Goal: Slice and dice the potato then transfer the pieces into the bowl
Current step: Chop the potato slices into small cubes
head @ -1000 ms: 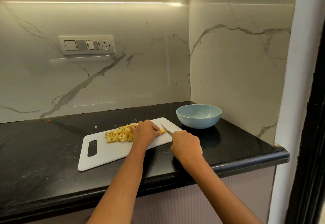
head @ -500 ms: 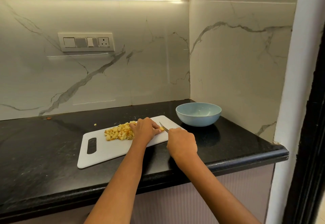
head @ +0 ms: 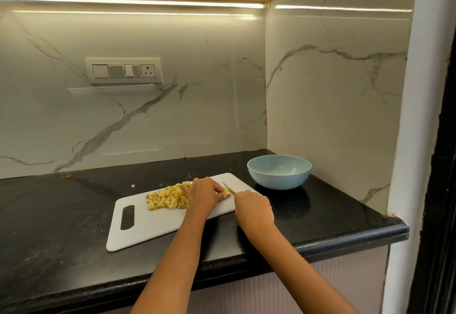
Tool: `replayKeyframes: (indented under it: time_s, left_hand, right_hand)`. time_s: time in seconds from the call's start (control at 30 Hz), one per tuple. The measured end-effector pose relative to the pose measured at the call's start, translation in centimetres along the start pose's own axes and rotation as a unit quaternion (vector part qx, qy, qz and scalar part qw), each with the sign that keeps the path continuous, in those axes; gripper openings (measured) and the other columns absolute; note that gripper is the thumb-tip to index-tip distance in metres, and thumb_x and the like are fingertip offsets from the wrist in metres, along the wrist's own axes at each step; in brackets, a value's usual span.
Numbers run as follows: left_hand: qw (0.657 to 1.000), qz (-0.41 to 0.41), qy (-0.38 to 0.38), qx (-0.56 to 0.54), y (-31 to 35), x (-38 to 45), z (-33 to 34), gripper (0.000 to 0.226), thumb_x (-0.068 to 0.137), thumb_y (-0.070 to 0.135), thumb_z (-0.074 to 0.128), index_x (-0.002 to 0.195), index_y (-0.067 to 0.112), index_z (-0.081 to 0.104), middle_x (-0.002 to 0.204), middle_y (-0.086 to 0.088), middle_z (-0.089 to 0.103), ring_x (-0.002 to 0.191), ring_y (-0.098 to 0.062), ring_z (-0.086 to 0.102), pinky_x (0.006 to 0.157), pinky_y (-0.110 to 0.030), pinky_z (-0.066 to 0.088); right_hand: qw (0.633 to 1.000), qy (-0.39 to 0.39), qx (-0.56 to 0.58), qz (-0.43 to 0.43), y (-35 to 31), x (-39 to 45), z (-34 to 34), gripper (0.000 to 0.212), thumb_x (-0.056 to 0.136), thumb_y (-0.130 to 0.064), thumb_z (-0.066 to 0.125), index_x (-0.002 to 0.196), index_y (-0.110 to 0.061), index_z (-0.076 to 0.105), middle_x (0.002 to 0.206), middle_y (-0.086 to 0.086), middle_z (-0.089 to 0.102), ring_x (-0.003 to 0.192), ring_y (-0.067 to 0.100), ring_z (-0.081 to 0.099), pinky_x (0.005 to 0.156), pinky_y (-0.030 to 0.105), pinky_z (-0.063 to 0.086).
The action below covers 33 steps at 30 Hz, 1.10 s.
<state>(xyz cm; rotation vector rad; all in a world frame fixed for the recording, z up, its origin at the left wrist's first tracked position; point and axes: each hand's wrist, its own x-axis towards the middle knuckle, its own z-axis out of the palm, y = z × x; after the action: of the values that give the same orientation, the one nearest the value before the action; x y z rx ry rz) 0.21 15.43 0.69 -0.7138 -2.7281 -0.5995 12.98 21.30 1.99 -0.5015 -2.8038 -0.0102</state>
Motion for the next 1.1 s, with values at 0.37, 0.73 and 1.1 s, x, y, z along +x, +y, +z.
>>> replayKeyframes:
  time_s: [0.37, 0.73, 1.1]
  left_hand:
    - [1.0, -0.011, 0.008, -0.019, -0.1, 0.0, -0.3, 0.019, 0.087, 0.034, 0.062, 0.104, 0.03, 0.071, 0.116, 0.009, 0.065, 0.119, -0.018, 0.044, 0.105, -0.044, 0.02]
    - [1.0, 0.009, 0.002, -0.008, -0.4, 0.2, -0.5, 0.017, 0.087, 0.035, 0.061, 0.101, 0.032, 0.071, 0.115, 0.008, 0.065, 0.119, -0.019, 0.044, 0.099, -0.042, 0.024]
    - [1.0, 0.013, 0.024, -0.001, -0.4, -0.2, -0.4, 0.015, 0.088, 0.034, 0.06, 0.098, 0.032, 0.072, 0.113, 0.009, 0.065, 0.116, -0.018, 0.045, 0.101, -0.043, 0.023]
  right_hand:
    - [0.996, -0.003, 0.084, 0.023, 0.5, -1.0, 0.1, 0.029, 0.098, -0.018, 0.044, 0.125, -0.009, 0.05, 0.118, 0.01, 0.058, 0.102, 0.021, 0.059, 0.081, 0.029, 0.046]
    - [0.999, -0.006, 0.053, 0.009, -0.4, 0.3, 0.0, 0.028, 0.098, -0.009, 0.042, 0.124, -0.007, 0.051, 0.117, 0.012, 0.058, 0.103, 0.025, 0.06, 0.077, 0.03, 0.046]
    - [1.0, 0.006, -0.018, -0.024, -0.5, -0.7, 0.2, 0.028, 0.097, -0.001, 0.037, 0.121, -0.001, 0.053, 0.118, 0.015, 0.058, 0.105, 0.027, 0.059, 0.081, 0.032, 0.047]
